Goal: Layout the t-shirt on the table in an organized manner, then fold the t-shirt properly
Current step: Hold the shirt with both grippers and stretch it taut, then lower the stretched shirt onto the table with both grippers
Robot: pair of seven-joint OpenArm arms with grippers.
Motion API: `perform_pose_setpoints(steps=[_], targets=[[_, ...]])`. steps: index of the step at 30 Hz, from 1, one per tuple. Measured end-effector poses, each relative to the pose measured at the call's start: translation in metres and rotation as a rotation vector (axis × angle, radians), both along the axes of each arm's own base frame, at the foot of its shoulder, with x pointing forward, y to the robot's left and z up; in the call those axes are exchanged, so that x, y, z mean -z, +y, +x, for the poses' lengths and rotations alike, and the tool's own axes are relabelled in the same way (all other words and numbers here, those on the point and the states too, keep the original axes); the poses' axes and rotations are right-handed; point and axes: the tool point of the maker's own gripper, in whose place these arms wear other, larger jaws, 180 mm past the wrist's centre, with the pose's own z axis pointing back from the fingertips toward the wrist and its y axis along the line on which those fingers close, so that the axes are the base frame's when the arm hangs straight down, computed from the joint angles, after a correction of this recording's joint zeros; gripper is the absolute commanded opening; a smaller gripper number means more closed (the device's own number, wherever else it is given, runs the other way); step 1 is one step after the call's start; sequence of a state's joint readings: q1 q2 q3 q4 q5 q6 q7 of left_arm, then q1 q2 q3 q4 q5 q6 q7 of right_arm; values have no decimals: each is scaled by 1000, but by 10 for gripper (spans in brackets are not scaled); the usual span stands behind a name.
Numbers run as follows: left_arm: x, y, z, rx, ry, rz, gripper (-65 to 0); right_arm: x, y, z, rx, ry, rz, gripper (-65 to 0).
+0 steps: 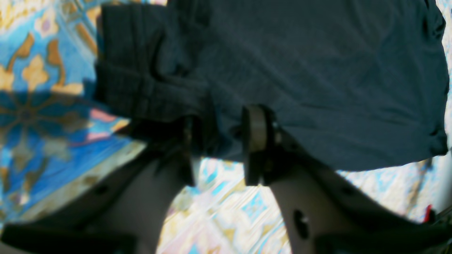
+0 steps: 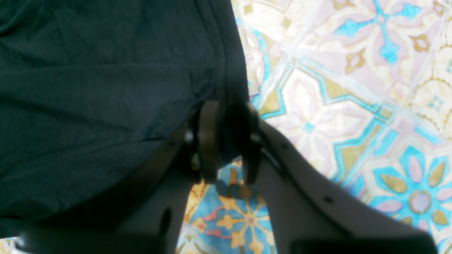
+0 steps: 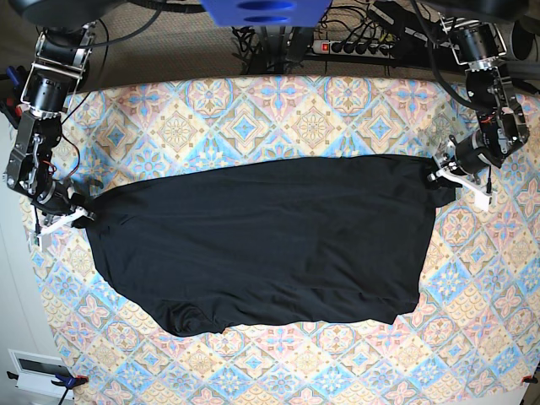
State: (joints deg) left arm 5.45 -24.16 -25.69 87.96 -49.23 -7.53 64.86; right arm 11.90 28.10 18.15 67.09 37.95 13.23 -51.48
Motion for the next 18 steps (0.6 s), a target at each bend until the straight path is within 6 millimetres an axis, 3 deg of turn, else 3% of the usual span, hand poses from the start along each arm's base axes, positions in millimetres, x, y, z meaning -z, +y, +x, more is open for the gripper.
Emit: perform_pose_setpoints(steps=[4,9,14,18], targets=[[-6,14,0,5,1,39,-394,0,0,0,0,1,-1,-544],[-4,35,-15,4,44,107,-390,0,0,0,0,2,-2,-544],[4,19,-12,-5,34,45,-390,0,0,0,-1,1,-2,-544],[33,22,-25,-61,105,6,-390,0,-1,0,0,1,-3,-544]])
